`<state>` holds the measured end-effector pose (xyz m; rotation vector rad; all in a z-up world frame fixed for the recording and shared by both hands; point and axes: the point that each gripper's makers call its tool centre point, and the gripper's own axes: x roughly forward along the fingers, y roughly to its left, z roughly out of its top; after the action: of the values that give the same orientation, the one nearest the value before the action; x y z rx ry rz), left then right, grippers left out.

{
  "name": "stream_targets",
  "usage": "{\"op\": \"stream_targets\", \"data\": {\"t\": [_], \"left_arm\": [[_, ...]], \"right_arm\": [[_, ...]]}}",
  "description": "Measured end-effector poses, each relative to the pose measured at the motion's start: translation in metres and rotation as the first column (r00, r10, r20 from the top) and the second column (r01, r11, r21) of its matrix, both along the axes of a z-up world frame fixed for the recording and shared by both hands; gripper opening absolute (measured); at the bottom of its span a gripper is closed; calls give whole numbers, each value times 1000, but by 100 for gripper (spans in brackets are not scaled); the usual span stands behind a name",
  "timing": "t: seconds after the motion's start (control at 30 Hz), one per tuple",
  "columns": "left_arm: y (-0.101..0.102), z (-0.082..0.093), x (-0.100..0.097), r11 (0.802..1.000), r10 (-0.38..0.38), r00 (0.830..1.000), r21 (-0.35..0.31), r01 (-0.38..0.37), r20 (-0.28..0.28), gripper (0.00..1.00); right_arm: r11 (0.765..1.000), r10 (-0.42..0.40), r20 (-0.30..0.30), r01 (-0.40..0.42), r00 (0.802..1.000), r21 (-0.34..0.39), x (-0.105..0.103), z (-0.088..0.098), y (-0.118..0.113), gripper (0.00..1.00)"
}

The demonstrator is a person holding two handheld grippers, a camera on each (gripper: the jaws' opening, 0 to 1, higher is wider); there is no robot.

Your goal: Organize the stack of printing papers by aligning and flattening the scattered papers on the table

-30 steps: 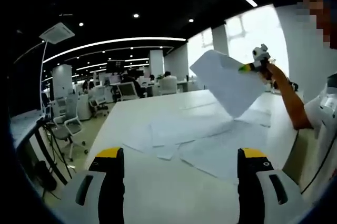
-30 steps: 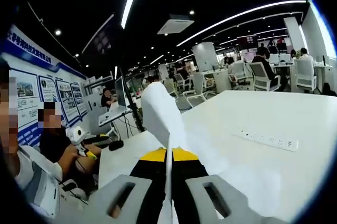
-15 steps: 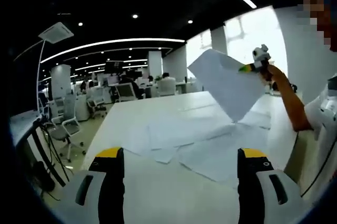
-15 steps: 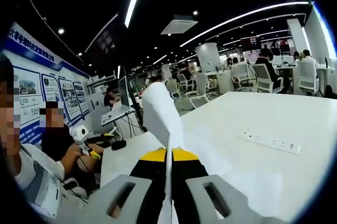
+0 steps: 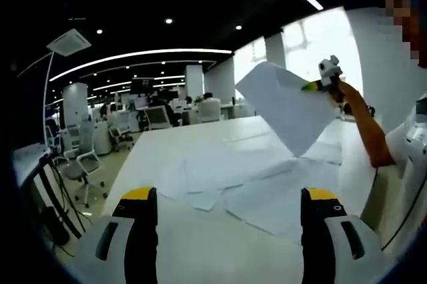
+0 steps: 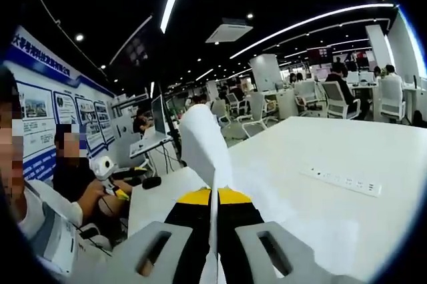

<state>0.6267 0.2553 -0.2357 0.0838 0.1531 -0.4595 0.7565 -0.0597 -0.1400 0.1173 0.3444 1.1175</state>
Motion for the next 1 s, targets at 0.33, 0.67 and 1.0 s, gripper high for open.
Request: {"op": "stream_targets", "data": {"t": [0.33,0.67,1.0], "left_arm": [[-10,2,4,1000,-19,1000,-7,19,6,91],[-17,7,9,999,-34,999,-1,34,13,91],[-26,9,12,999,-50,999,-6,50,20,91]], "right_arm": [[1000,19,5,-19,1000,-2,-2,1,3,0],[999,33,13,-33,999,2,-7,2,6,0],[1000,22,8,-22,1000,-8,-4,0,7,0]]}}
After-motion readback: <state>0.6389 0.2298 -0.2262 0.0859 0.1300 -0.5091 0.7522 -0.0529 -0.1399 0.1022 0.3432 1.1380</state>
